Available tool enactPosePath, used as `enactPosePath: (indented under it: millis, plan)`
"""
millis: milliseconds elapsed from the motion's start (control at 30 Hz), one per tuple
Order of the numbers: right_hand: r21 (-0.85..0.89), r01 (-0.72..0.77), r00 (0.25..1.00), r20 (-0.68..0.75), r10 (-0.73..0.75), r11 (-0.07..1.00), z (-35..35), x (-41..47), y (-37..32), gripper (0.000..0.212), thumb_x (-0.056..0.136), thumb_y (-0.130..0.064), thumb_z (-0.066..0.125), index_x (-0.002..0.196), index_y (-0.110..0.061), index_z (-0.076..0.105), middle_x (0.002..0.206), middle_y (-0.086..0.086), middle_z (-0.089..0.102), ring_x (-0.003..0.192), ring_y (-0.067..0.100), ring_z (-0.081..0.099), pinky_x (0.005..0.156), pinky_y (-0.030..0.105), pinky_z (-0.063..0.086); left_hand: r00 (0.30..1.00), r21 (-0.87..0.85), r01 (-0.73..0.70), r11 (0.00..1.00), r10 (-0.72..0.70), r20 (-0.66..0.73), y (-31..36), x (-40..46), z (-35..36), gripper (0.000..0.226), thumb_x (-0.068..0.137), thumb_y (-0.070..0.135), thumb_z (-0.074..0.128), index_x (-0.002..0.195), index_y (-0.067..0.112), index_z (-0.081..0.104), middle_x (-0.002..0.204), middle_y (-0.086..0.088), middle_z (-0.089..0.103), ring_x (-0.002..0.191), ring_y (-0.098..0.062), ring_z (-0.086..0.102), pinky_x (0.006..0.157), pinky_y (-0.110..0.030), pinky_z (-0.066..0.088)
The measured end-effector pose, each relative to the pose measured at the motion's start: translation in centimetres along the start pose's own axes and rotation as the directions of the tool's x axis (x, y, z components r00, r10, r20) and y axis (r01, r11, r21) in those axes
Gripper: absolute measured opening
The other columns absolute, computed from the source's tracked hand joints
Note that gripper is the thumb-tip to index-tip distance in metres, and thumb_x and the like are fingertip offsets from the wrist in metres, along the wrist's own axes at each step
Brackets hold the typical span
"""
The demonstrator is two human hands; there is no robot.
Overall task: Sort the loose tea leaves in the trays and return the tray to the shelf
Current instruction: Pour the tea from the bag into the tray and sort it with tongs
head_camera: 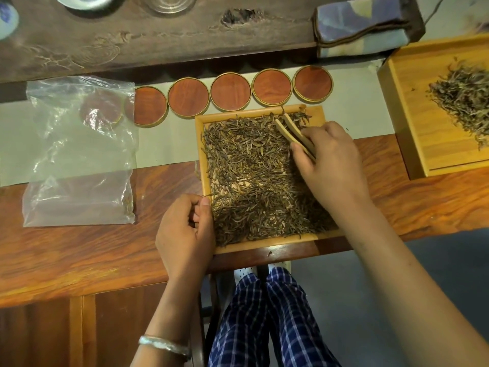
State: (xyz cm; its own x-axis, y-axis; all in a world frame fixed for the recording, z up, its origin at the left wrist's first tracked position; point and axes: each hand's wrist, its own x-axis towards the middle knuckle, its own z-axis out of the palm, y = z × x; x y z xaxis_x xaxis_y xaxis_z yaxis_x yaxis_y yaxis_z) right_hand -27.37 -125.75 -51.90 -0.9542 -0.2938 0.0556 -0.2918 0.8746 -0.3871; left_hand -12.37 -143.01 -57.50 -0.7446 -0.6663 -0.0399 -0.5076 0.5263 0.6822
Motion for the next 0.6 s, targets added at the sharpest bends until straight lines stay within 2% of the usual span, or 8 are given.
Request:
enactPosePath:
  millis: [133, 433, 600]
  plan:
    - [0.008, -0.015, 1.0, -0.016, 0.015, 1.0, 0.1, 0.0, 0.7, 0.029, 0.094, -0.024, 0.056, 0.111, -0.002, 0.063, 0.099, 0.018, 0.056, 0.093, 0.034, 0.055, 0.075, 0.035, 0.041, 1.0, -0.002, -0.01, 1.0, 0.01, 0.0, 0.0, -0.1, 0.0, 0.016, 0.09, 0.041, 0.047, 0.077, 0.034, 0.052, 0.065, 0.009, 0.054, 0.068, -0.002, 0.053, 0.057, -0.015, 0.032]
    - [-0.019, -0.012, 1.0, -0.007, 0.012, 1.0, -0.2, -0.1, 2.1, 0.031, 0.094, -0.027, 0.056, 0.114, -0.005, 0.062, 0.1, 0.015, 0.056, 0.092, 0.03, 0.055, 0.07, 0.026, 0.031, 1.0, -0.006, -0.013, 1.0, 0.013, -0.009, 0.0, -0.2, 0.0, 0.016, 0.089, 0.038, 0.05, 0.076, 0.031, 0.054, 0.064, 0.008, 0.055, 0.068, -0.001, 0.053, 0.059, -0.008, 0.032]
    - [0.004, -0.008, 1.0, -0.01, 0.009, 1.0, -0.8, -0.3, 2.7, 0.032, 0.094, -0.028, 0.056, 0.115, -0.006, 0.062, 0.098, 0.015, 0.056, 0.09, 0.03, 0.054, 0.067, 0.022, 0.026, 1.0, -0.012, -0.021, 1.0, 0.021, -0.008, 0.0, -0.2, 0.0, 0.016, 0.09, 0.037, 0.05, 0.076, 0.03, 0.054, 0.065, 0.007, 0.055, 0.068, -0.003, 0.053, 0.058, -0.01, 0.032]
